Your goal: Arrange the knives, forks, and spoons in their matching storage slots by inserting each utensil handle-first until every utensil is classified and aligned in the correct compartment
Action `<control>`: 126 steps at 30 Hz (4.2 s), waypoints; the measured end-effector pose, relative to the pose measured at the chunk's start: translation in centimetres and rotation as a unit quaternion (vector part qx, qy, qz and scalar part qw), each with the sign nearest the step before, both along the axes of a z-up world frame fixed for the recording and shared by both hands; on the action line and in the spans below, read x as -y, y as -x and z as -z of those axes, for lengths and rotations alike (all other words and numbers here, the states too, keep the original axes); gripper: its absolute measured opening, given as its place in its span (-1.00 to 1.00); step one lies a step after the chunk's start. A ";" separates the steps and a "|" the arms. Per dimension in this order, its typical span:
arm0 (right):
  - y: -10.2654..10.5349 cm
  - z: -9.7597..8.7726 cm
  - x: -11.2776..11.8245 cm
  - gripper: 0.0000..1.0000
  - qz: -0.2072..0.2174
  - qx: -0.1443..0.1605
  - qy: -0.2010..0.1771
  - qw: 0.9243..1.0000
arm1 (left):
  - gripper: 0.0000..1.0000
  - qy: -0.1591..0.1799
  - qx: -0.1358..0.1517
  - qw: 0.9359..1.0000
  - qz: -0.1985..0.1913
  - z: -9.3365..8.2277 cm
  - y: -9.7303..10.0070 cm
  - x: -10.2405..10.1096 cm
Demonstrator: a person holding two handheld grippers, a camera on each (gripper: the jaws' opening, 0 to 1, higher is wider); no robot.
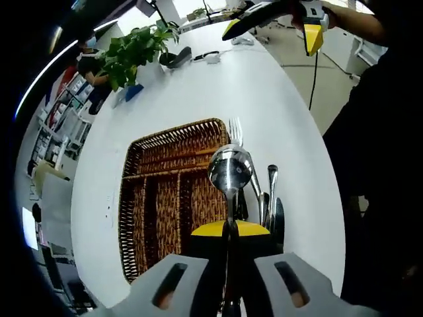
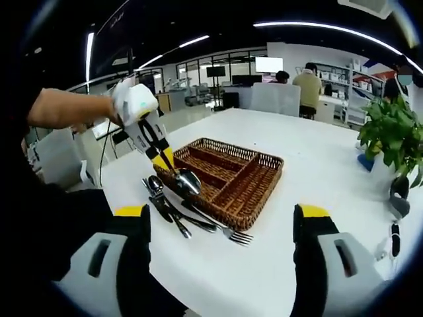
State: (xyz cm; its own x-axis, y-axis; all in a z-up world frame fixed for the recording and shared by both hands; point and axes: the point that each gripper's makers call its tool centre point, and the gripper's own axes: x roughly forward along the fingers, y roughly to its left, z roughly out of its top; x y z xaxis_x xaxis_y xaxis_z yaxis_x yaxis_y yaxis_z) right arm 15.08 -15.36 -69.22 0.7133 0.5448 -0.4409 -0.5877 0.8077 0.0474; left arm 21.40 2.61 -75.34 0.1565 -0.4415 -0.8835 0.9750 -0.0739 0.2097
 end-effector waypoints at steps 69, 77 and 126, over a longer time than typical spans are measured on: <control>-1.6 2.2 0.3 1.00 0.006 -0.043 -0.039 0.998 | -0.98 0.018 0.049 0.999 0.007 -4.6 -11.9 0.1; -2.7 0.7 0.2 1.00 0.009 -0.026 -0.039 0.999 | -0.98 0.012 0.054 0.998 0.005 -4.6 -13.9 0.0; -2.6 1.0 0.4 1.00 0.000 -0.030 -0.035 0.999 | -0.98 0.021 0.065 0.997 -0.025 -2.1 -22.0 0.0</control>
State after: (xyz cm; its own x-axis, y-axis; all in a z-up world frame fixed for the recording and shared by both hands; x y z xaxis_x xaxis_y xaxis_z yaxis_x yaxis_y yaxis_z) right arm 17.68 -15.76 -70.22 0.6868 0.5759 -0.4435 -0.5826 0.8010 0.1379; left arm 43.38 2.58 -73.25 0.2903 -0.4663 -0.8356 0.9418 -0.0154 0.3358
